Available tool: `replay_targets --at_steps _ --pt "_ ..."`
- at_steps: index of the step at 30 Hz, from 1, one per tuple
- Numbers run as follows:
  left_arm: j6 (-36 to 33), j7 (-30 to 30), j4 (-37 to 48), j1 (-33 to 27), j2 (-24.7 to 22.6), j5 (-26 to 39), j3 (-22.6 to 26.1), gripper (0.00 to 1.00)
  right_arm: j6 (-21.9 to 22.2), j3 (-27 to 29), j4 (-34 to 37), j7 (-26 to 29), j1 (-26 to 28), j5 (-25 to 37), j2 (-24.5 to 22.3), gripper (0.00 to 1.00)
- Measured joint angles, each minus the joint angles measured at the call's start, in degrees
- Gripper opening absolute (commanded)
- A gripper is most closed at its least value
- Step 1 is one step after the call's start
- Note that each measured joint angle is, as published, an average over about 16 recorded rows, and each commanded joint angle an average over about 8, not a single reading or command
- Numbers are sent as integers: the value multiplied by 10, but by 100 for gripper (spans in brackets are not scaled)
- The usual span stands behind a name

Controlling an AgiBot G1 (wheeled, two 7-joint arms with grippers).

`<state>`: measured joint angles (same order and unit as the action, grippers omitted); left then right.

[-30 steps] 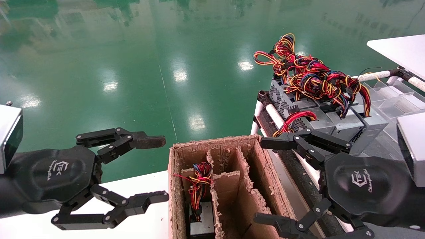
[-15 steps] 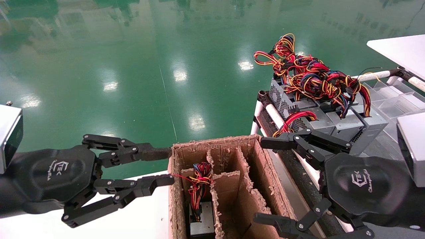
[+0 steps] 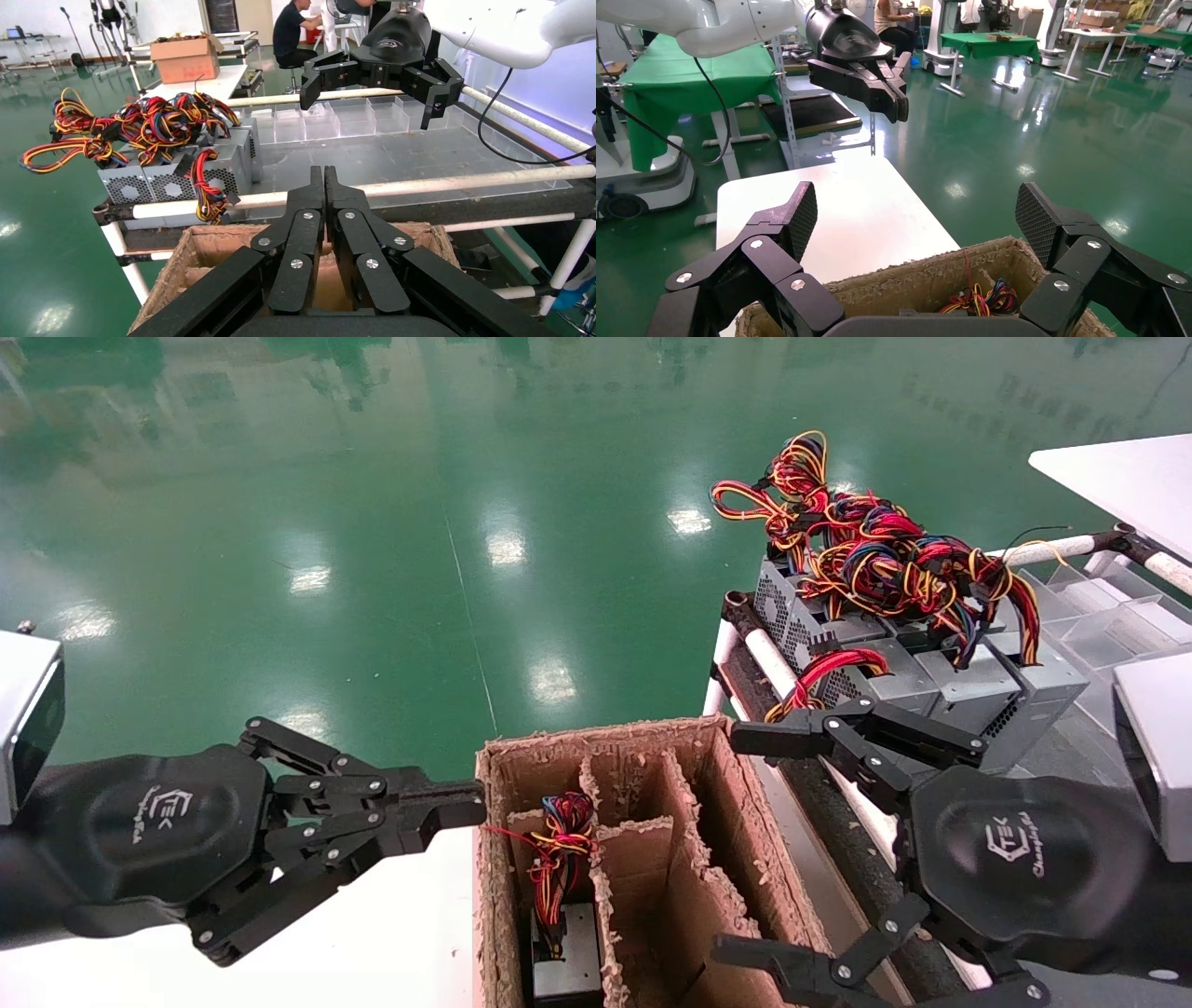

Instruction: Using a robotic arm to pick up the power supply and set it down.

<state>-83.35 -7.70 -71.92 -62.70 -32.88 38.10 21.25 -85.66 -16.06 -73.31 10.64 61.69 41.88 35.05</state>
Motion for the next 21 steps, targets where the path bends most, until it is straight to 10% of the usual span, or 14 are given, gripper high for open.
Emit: replay_targets --at_steps 8,21 --pt "0 0 0 0 0 0 0 99 0 0 0 0 0 0 0 100" --pt "0 0 0 0 0 0 0 100 17 -10 9 -8 5 25 19 100"
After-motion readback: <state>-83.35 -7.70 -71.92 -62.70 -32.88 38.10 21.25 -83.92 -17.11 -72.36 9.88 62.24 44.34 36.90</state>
